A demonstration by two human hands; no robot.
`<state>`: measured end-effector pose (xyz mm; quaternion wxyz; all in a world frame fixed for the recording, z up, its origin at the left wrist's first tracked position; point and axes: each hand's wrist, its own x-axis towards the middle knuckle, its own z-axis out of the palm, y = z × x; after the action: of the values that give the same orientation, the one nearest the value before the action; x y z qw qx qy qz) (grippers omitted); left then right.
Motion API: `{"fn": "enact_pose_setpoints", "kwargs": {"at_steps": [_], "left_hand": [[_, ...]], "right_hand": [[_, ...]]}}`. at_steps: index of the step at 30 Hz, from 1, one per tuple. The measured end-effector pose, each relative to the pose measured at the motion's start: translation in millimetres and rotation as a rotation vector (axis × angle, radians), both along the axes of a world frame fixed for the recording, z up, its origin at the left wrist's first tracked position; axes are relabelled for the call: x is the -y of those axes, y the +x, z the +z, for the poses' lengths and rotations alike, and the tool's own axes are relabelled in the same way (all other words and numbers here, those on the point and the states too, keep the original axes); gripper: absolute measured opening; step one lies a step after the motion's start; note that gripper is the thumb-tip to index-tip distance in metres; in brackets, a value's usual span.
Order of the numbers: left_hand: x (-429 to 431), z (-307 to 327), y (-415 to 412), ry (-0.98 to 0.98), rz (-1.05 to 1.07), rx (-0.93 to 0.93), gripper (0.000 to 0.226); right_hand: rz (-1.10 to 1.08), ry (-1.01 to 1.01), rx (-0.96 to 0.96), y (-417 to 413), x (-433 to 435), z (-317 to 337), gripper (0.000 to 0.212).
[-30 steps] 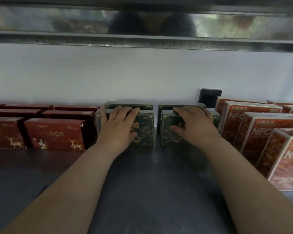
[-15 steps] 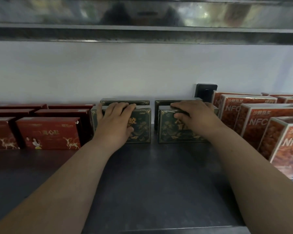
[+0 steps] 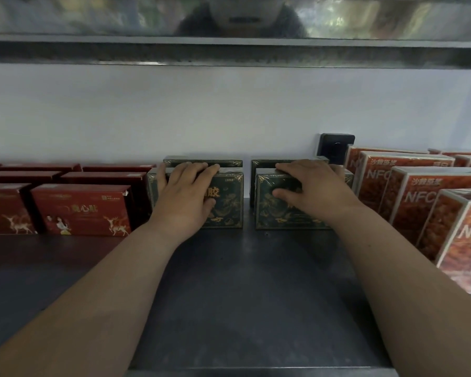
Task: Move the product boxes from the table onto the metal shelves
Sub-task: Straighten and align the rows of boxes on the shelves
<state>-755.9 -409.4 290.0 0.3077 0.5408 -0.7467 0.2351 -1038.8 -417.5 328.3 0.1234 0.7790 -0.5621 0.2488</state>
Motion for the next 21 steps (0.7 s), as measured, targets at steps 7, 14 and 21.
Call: {"fn": "enact_pose_setpoints", "kwargs": {"at_steps": [7,14,21], "left_hand": [[1.1,0.3,2.2,-0.001,-0.012,-0.005,0.069],[0.8,1.8,0.8,-0.006,-0.01,-0.003,0.069],[1.4,3.5,1.6,0.003,-0.016,0.001,0.069]], "right_hand": [[-0.009,-0.01,-0.011,3.9,0.0,-0.2,0.06],[-0.013,-0.009,-0.014,3.4,-0.8,-0.3,0.06],[-0.011,-0.013,-0.01,4.8,-0.4,-0.2,0.059]]}}
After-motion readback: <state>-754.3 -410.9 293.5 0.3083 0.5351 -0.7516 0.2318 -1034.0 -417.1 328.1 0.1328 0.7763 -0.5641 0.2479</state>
